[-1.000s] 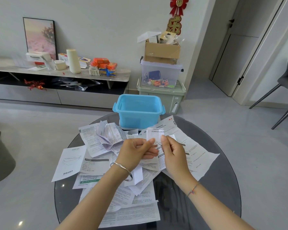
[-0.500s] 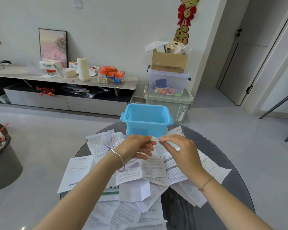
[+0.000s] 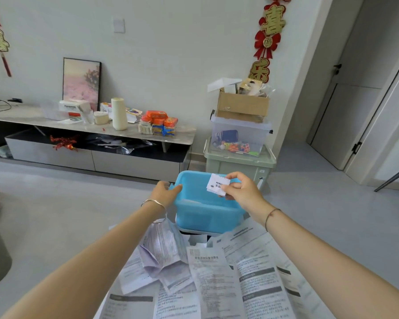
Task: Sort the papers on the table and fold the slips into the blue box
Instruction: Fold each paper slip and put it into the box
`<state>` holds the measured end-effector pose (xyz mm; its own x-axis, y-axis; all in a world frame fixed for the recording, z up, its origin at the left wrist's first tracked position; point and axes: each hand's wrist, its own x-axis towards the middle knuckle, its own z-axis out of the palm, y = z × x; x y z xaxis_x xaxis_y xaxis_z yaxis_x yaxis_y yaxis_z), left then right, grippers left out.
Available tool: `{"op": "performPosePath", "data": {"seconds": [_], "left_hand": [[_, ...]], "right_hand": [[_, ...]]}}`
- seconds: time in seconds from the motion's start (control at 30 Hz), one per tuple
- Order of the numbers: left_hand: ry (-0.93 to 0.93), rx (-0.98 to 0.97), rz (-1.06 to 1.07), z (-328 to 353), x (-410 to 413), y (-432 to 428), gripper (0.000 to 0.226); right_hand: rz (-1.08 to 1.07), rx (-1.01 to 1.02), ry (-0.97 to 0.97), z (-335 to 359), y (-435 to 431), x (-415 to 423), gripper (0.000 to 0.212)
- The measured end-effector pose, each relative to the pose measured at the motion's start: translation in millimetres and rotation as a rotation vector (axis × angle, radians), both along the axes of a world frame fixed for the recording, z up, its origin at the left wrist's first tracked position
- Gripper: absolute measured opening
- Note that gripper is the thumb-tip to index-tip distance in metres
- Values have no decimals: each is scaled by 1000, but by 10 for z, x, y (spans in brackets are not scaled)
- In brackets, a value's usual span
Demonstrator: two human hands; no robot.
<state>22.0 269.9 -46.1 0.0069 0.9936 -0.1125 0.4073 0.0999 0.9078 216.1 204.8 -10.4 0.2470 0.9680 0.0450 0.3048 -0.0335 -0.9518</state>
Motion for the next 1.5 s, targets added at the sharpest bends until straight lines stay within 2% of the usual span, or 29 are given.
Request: {"op": "performPosePath", "data": {"seconds": [0.07,0.27,0.4,0.57,0.77,0.9,1.1,1.2,1.37,1.5], "left_hand": [[-49,11,-14,-42,10,43,52],[-87,205,-47,-142,-14,-83,46],[-108,303,-68,-190,-64,-187,43],[-116,330,-56,-228,-62,-220,41],[-108,287,-44,-228,-64,-186,44],[-100,243,-33,-184,-46,-94,45],[-134,89,-30,-66,-32,44,46],[-138,51,-7,-50,-24,53,54],[-13,118,-9,-11,-50,-37,76],[219,308,-20,52,-26,-276,81]], "right_hand": [[40,-30,-25,-22,100,10,17],[260,-67,-66,-39,181,-44,17],[274,-45,-123,-128,185,-200,11],[290,-108,-168,-237,236,-362,9],[267,-106,-520,-315,288,-383,22],[247,-69,-492,-283,336,-347,28],[239,36,-320,-185,321,-225,14],[238,111,-273,-109,203,-163,9],[177,176,-324,21,-126,11,7],[40,243,-321,37,-571,230,13]]}}
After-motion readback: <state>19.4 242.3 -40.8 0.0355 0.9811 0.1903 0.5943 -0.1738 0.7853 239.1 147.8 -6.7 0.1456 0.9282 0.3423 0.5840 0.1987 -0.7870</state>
